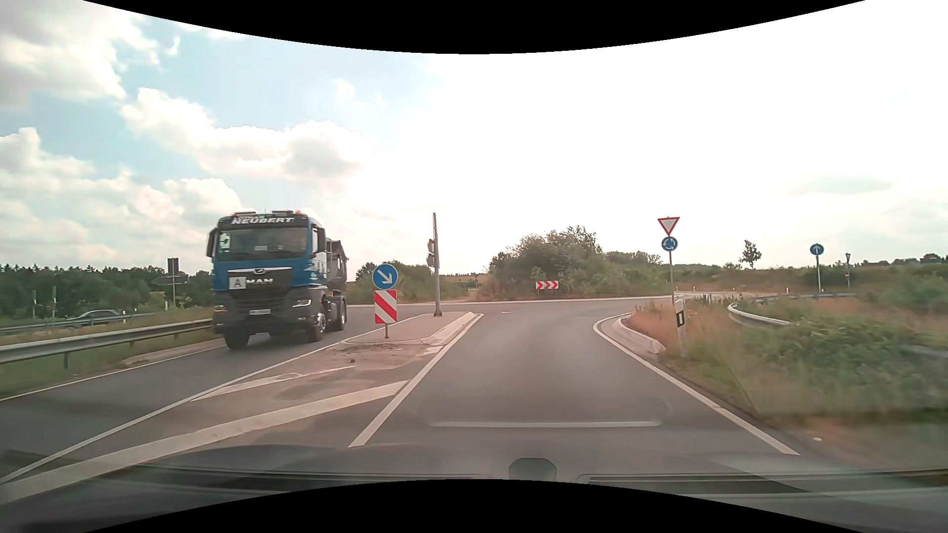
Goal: Follow the waypoints while adhering to traffic rules and regulations
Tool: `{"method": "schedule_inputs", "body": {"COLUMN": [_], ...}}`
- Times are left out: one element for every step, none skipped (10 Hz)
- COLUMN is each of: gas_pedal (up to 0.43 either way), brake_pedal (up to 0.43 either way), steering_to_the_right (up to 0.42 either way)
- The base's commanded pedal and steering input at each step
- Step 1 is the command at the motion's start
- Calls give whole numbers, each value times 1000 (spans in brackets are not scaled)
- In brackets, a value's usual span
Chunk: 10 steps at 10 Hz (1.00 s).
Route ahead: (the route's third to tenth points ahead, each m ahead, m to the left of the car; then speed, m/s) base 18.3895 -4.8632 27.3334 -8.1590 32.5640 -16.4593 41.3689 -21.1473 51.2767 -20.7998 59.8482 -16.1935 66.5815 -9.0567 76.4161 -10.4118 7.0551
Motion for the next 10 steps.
{"method": "schedule_inputs", "body": {"gas_pedal": [0, 0, 0, 0, 0, 0, 0, 0, 0, 0], "brake_pedal": [195, 195, 195, 195, 201, 195, 195, 195, 195, 201], "steering_to_the_right": [26, 26, 26, 26, 26, 26, 26, 27, 28, 30]}}
